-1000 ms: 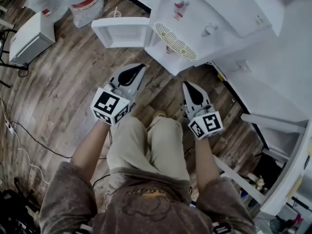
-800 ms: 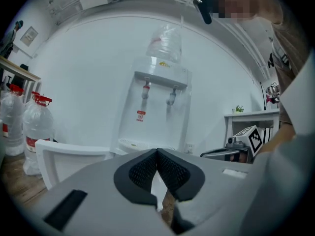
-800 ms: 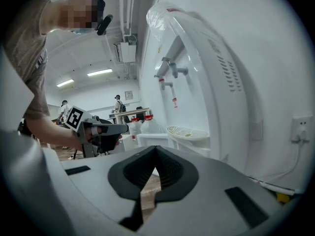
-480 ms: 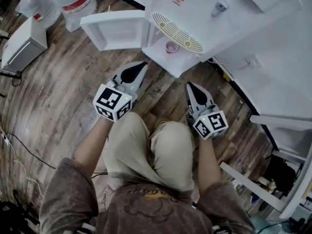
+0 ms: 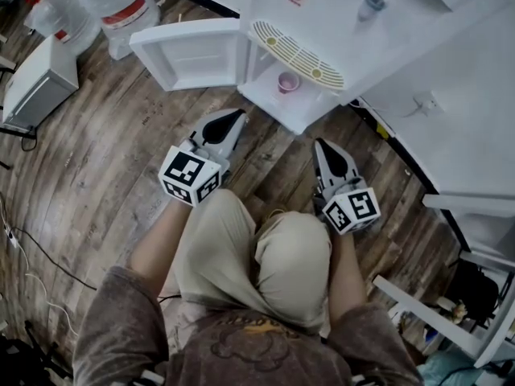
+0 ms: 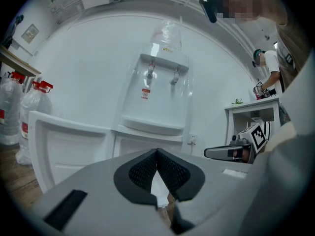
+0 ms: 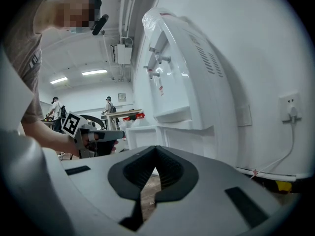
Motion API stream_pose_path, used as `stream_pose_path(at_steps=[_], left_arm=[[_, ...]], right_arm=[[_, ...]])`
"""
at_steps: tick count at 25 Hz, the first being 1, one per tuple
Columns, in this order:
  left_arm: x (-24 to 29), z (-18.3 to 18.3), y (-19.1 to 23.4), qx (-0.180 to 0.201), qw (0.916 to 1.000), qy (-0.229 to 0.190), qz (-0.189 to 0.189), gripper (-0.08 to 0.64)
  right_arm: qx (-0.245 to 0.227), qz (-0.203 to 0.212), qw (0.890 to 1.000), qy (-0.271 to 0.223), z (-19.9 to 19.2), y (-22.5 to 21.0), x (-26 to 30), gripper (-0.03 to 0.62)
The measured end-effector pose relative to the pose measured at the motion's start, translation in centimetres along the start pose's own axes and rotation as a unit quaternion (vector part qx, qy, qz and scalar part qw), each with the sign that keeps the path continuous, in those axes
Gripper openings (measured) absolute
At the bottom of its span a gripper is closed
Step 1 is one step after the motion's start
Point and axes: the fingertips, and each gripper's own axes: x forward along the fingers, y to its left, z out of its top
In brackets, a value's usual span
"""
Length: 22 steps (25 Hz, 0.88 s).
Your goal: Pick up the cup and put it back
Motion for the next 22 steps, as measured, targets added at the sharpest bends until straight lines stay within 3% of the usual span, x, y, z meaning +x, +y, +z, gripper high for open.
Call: stream_pose_path(at_steps=[5,14,22], left_arm=[[0.3,-0.7,0.6,-0.002,0.9999,-0.007,0.009,0.002],[0.4,-1.1,0.4,-0.034,0.999,-0.023,-0.015,0.241],[2.7,-4.3,1.3,-0.037,0.9992,-0.01,-0.009,0.336]], right_arm=[[0.002,0.0,1.0,0.003,-0.7,0.1,0.4,0.003],[0.003,0.009,1.0,0.006,-1.1,0.9,0.6,0.003],[0.005,0.021,1.0,0.015,-1.8,1.9,0.7,0.003]])
